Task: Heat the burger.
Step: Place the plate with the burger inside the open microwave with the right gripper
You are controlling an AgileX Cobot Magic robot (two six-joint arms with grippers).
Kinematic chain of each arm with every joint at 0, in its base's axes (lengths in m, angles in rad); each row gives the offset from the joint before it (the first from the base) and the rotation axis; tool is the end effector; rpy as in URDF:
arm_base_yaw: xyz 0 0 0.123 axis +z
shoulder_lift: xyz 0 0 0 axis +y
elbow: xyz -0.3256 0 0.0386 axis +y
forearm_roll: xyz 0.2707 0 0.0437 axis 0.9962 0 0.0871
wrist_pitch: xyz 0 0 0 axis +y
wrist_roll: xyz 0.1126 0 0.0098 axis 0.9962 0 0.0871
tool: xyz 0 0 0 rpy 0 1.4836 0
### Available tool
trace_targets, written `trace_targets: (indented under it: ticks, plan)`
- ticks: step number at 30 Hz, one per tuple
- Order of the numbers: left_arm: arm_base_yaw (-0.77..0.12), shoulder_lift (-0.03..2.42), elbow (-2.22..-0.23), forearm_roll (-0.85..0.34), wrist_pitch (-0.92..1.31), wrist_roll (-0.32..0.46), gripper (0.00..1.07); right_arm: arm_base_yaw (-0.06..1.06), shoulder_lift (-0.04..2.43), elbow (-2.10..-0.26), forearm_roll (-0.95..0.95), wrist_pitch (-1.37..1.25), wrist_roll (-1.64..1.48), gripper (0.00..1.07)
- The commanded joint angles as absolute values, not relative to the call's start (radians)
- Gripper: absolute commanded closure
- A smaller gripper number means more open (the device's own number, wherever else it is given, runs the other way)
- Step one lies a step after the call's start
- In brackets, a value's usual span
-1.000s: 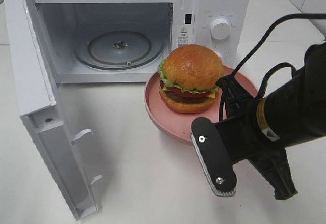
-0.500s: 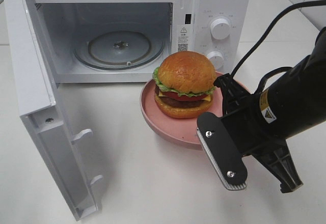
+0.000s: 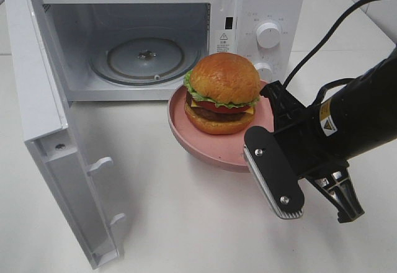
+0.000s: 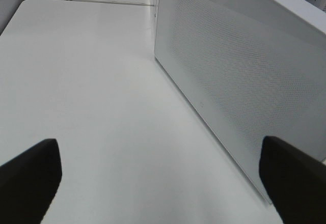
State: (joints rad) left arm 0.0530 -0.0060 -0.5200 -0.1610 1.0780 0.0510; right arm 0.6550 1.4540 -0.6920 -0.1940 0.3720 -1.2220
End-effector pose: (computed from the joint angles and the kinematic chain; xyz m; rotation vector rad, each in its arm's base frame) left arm -0.0125 -0.0167 0.2837 0.0095 2.0275 -0.1266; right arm 0.2296 0.1663 0.1983 -2.2586 1.3889 -0.3497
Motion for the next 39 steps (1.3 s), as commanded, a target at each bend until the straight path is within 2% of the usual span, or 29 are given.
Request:
trace_targets:
  ticks: [1, 14, 22, 39]
  plan:
    - [0.056, -0.022, -0.518, -0.168, 1.071, 0.050, 0.09, 0.653, 1.451, -0.707, -0.208, 0.284, -1.228, 1.07]
    - [0.056, -0.022, -0.518, -0.168, 1.071, 0.050, 0.09, 0.656, 1.550, -0.793, -0.256, 0.276, -1.119, 1.07]
    - [0.056, -0.022, -0.518, -0.168, 1.071, 0.050, 0.09, 0.715, 1.611, -0.865, -0.301, 0.277, -1.071, 1.07]
    - [0.056, -0.022, -0.518, -0.168, 1.071, 0.050, 0.09, 0.750, 1.721, -0.996, -0.305, 0.283, -1.065, 1.07]
